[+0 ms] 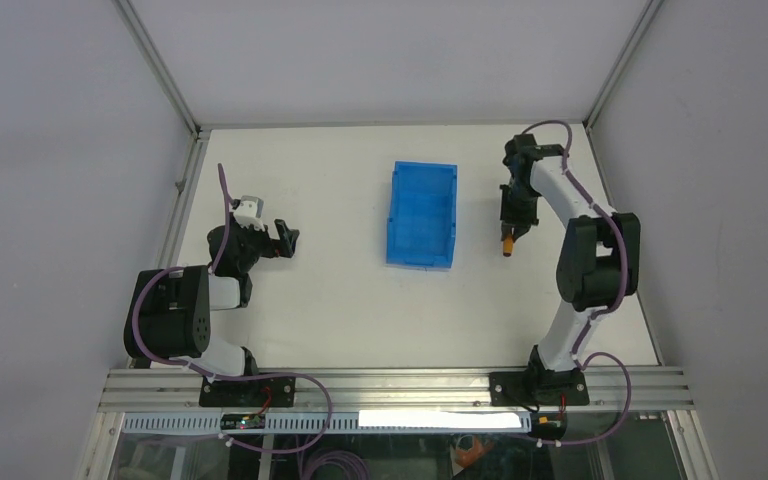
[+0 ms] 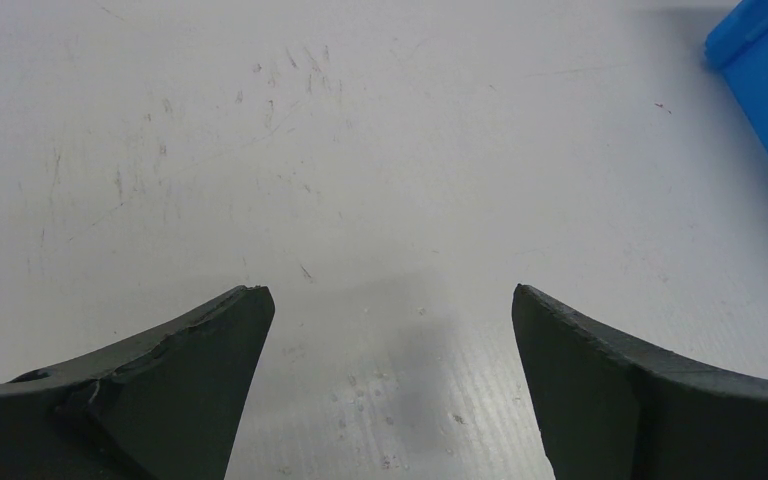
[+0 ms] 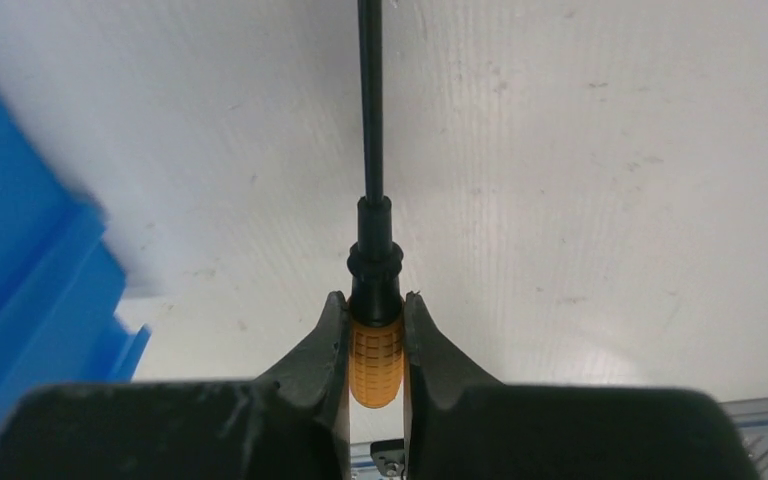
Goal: Put the screwdriver in the bin
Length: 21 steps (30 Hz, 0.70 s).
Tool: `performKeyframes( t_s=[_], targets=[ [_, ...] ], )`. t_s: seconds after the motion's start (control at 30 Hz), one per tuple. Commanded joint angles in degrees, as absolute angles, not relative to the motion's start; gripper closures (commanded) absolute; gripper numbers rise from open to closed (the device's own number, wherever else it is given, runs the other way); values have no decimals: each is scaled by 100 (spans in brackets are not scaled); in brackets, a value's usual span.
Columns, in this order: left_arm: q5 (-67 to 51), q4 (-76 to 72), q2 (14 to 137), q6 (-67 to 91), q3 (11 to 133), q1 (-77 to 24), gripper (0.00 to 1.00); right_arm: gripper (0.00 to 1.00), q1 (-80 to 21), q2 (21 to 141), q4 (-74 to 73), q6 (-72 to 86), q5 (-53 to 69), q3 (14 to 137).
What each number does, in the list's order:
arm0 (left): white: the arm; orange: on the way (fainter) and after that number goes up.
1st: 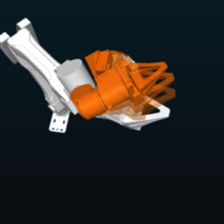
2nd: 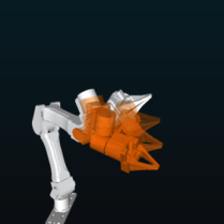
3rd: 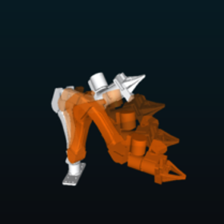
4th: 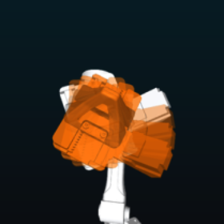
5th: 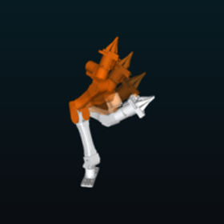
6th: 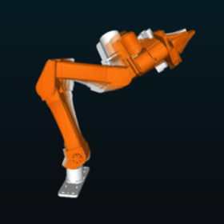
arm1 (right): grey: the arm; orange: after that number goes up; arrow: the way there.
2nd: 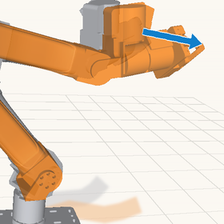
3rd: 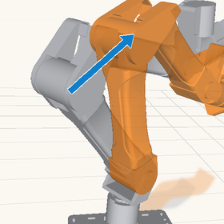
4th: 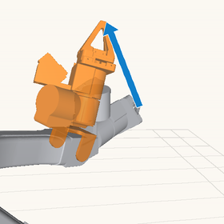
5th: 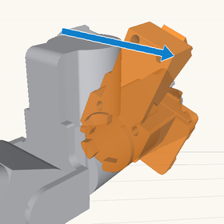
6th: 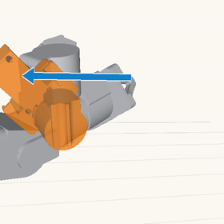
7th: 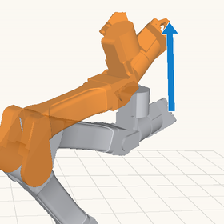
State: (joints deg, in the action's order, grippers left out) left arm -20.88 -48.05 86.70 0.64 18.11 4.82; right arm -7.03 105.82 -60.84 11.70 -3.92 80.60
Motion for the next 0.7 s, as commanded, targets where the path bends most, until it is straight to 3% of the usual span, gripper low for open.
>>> performKeyframes(
  t_s=[0.0, 0.27, 0.67],
  targets=[
    [-2048, -5221, 8660, 62, 1925, 423, 1, 100, -688, 9755, -7287, 1211, -457, 9168],
    [-2049, -5221, 8672, 62, 1925, 422, 1, 100, -1247, 9582, -7894, 1769, -53, 10434],
    [-2048, -5221, 8673, 62, 1936, 422, 1, 100, -3110, 10729, -6680, 2649, 129, 11415]
  ],
)
